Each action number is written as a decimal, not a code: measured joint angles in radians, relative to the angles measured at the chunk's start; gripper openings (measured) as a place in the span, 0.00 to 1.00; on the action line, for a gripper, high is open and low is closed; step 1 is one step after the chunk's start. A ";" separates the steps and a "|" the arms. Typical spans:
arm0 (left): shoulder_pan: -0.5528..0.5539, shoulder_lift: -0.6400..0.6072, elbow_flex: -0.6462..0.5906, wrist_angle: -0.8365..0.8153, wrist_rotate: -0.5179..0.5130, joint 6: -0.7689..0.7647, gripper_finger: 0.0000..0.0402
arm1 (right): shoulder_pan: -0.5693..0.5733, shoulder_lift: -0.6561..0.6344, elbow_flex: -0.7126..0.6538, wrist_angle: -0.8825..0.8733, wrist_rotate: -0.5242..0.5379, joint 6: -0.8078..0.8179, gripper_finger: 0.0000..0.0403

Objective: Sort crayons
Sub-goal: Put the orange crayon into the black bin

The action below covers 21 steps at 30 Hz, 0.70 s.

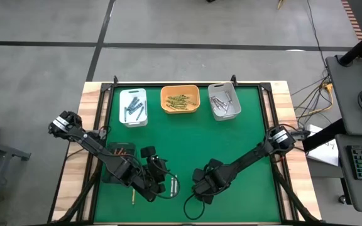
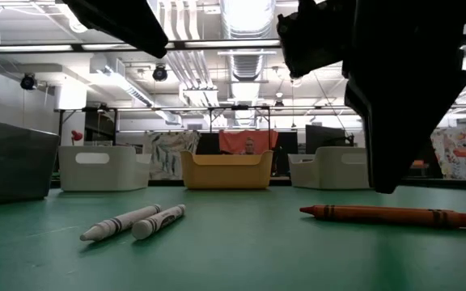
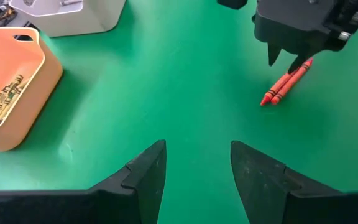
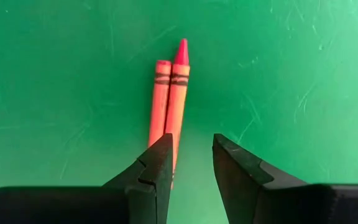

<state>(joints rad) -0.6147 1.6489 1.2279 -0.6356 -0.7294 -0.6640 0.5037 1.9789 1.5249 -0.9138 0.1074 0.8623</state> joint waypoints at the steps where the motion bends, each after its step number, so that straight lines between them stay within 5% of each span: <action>1: 0.000 0.000 0.000 0.000 -0.005 0.000 0.40 | 0.000 0.001 0.000 0.005 0.002 -0.005 0.26; 21: 0.000 0.000 0.000 0.000 -0.014 0.000 0.40 | 0.000 0.035 0.000 0.045 0.079 -0.053 0.25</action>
<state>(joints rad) -0.6147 1.6489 1.2278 -0.6357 -0.7435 -0.6640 0.5034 2.0144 1.5246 -0.8688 0.1867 0.8097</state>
